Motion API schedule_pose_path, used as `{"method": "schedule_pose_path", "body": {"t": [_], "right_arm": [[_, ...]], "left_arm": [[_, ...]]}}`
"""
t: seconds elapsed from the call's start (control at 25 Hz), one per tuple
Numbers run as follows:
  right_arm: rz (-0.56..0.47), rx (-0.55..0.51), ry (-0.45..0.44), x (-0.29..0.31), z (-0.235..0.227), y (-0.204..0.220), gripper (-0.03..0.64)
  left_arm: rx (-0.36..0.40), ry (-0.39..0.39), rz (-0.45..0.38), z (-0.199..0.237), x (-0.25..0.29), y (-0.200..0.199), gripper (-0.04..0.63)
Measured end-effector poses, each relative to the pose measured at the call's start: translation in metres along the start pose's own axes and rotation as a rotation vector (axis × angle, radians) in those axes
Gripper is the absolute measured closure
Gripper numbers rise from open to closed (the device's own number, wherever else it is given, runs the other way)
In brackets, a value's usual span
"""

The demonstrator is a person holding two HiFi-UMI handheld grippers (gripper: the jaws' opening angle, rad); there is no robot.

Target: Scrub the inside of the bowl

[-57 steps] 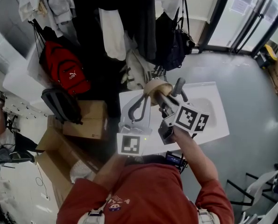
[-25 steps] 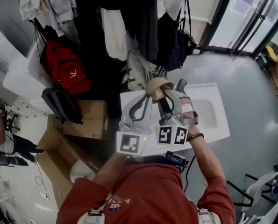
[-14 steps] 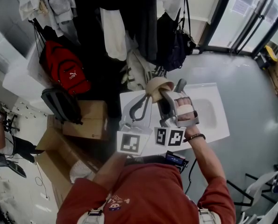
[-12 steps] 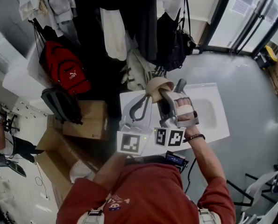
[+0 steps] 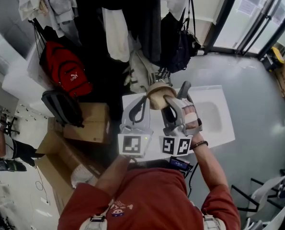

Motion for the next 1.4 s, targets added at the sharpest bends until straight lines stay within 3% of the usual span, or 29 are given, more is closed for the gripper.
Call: {"method": "schedule_pose_path", "body": {"t": [0.6, 0.8, 1.08, 1.4], "right_arm": [[-0.050, 0.344, 0.065, -0.033, -0.009, 0.000, 0.540], [-0.047, 0.423, 0.105, -0.045, -0.009, 0.011, 0.540], [0.036, 0.529, 0.153, -0.061, -0.002, 0.037, 0.540], [0.115, 0.563, 0.159, -0.073, -0.001, 0.070, 0.540]], "left_arm": [[-0.010, -0.022, 0.089, -0.003, 0.012, 0.028, 0.583], [-0.026, -0.033, 0.174, 0.001, 0.022, 0.059, 0.583], [-0.116, -0.061, 0.279, 0.006, 0.043, 0.102, 0.583], [-0.204, -0.091, 0.397, 0.001, 0.060, 0.154, 0.583]]}}
Point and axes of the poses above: the fingertips, and each gripper's own axes: x forward along the fingers, z to its left, y out of its underside, the point moved 9 cm from there along -x, backward along the fingers, and after that the axes turned 2 degrees about -z, right-handed, at the moved point
